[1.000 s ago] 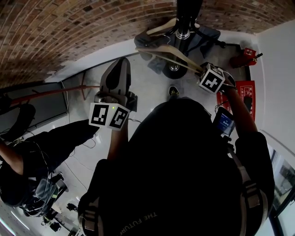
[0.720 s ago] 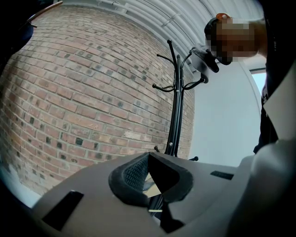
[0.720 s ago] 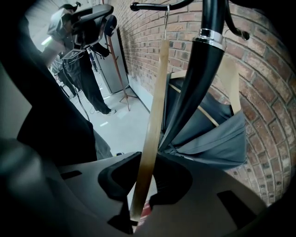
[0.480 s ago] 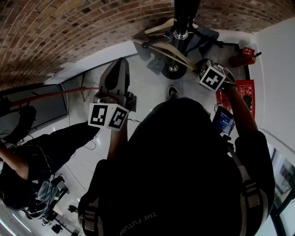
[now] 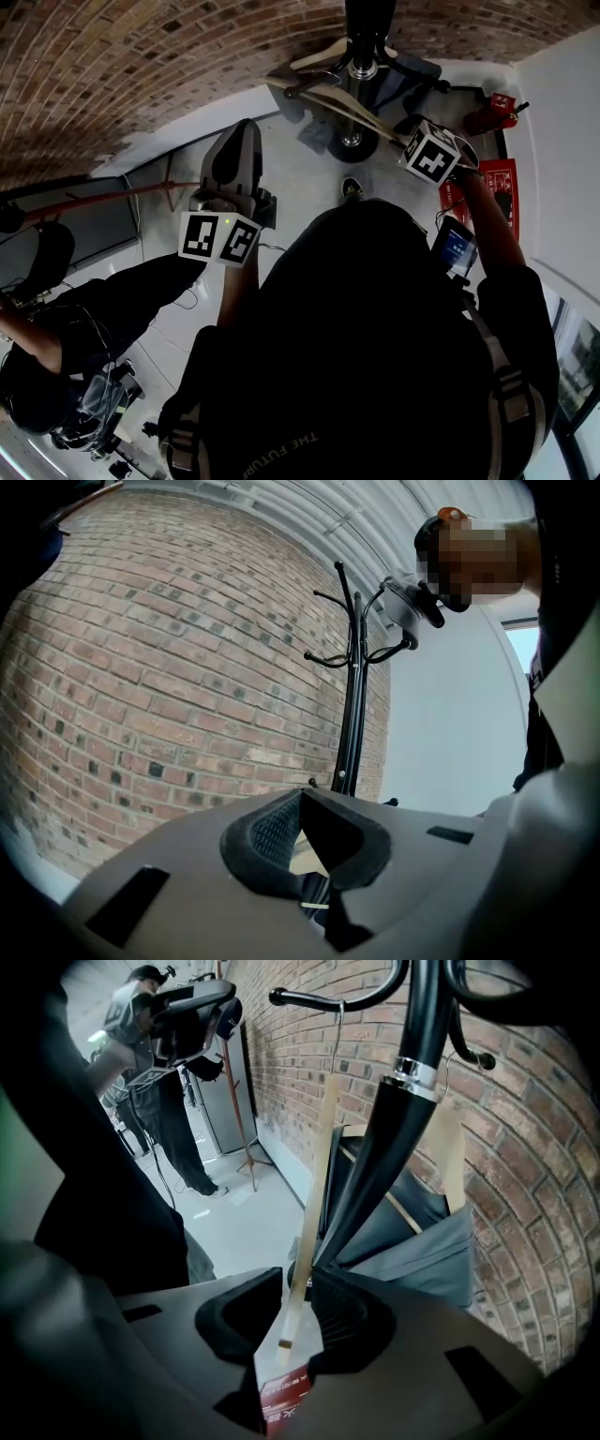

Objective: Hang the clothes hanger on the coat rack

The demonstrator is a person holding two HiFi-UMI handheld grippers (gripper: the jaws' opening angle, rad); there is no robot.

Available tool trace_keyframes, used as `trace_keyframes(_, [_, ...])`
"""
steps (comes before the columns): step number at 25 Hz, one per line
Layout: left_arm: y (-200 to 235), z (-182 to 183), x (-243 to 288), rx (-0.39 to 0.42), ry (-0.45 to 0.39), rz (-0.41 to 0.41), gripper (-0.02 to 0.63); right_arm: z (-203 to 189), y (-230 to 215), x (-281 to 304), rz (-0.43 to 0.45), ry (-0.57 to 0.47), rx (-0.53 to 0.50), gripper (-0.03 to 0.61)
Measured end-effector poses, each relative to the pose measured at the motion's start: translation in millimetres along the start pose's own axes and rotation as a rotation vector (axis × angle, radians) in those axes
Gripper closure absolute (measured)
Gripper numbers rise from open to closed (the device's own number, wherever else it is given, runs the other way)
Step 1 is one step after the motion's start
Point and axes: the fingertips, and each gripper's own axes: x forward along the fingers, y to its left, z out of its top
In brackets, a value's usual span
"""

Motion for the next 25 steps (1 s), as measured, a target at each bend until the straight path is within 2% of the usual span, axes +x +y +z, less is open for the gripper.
trace_keyframes(6, [-1, 1, -3, -0.002, 0.001, -0.005, 0.6, 17, -8, -24, -0.054, -0.062, -0.007, 0.474])
trace_keyframes(11, [-4, 1, -4, 0.0, 0.001, -0.011, 0.6, 48, -11, -64, -0.125, -0.203, -0.018, 0.474])
trace_keyframes(15, [-10, 1, -3, -0.004, 0.004, -0.024, 0.6, 81, -7, -115, -0.184, -0.412, 0.002, 0.495])
trace_keyframes(17, [-12, 0, -3, -0.006, 0.005, -0.031, 0.6, 102, -1, -143, -0.167, -0.571, 0.017, 0.541])
trace_keyframes(20, [-15, -3, -5, -0.008, 0.01, -0.042, 0.6, 123, 7, -182, -0.146, -0.801, 0.066, 0.558])
trace_keyframes(22, [-18, -5, -5, -0.008, 0.013, -0.052, 0.6, 125, 6, -198, -0.176, -0.875, 0.093, 0.56])
trace_keyframes(25, [-23, -6, -5, -0.007, 0.015, -0.06, 0.6, 119, 6, -207, -0.203, -0.919, 0.123, 0.56])
